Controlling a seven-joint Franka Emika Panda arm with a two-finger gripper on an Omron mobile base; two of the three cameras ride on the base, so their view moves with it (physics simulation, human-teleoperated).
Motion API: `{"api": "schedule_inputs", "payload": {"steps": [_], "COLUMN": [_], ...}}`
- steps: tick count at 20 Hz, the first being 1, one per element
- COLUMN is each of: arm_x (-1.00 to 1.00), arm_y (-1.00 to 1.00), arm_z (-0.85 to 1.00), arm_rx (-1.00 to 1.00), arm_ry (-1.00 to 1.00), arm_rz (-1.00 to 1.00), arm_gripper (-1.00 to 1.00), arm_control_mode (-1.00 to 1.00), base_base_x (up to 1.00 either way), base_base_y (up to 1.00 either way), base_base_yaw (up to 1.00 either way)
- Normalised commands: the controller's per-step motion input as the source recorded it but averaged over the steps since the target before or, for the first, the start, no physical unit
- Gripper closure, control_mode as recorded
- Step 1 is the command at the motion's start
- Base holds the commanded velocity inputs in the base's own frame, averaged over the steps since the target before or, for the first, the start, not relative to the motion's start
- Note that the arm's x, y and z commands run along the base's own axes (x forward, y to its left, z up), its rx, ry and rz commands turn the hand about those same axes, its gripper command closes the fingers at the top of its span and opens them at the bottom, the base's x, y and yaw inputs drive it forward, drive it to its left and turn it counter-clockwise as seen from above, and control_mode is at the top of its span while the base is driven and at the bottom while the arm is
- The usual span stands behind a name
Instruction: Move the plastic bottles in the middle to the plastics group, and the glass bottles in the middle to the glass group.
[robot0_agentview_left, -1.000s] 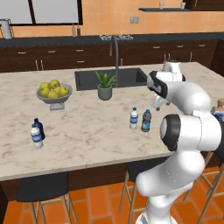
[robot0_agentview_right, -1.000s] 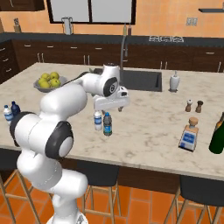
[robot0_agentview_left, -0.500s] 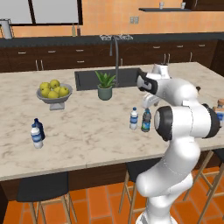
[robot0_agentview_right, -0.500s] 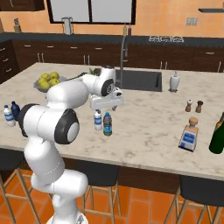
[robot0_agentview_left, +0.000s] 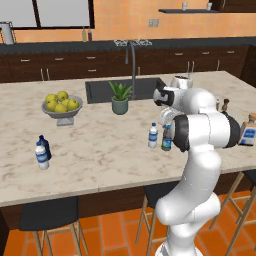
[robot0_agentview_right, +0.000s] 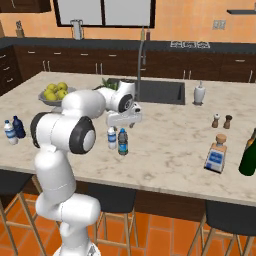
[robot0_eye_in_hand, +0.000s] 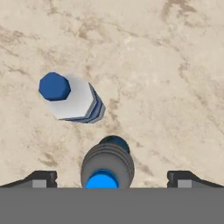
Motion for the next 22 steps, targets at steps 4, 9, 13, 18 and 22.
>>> {"api": "schedule_inputs", "payload": {"steps": [4,9,13,18,22], "arm_x": [-0.15,-0.02,0.00,-0.22,-0.19], "arm_y": [0.07,0.05,0.06,0.00,0.00], "arm_z": [-0.09,-0.23,-0.32,-0.13,-0.24], "arm_rx": [0.00,0.00,-0.02,-0.04,-0.05], "arm_ry": [0.00,0.00,0.00,0.00,0.00], "arm_rz": [0.05,0.03,0.02,0.00,0.00], "arm_gripper": [-1.00,-1.00,-1.00,-1.00,1.00], "arm_control_mode": [-1.00,-1.00,-1.00,-1.00,-1.00], "base_base_x": [0.00,0.00,0.00,0.00,0.00], "base_base_y": [0.00,0.00,0.00,0.00,0.00], "base_base_yaw": [0.00,0.00,0.00,0.00,0.00]}}
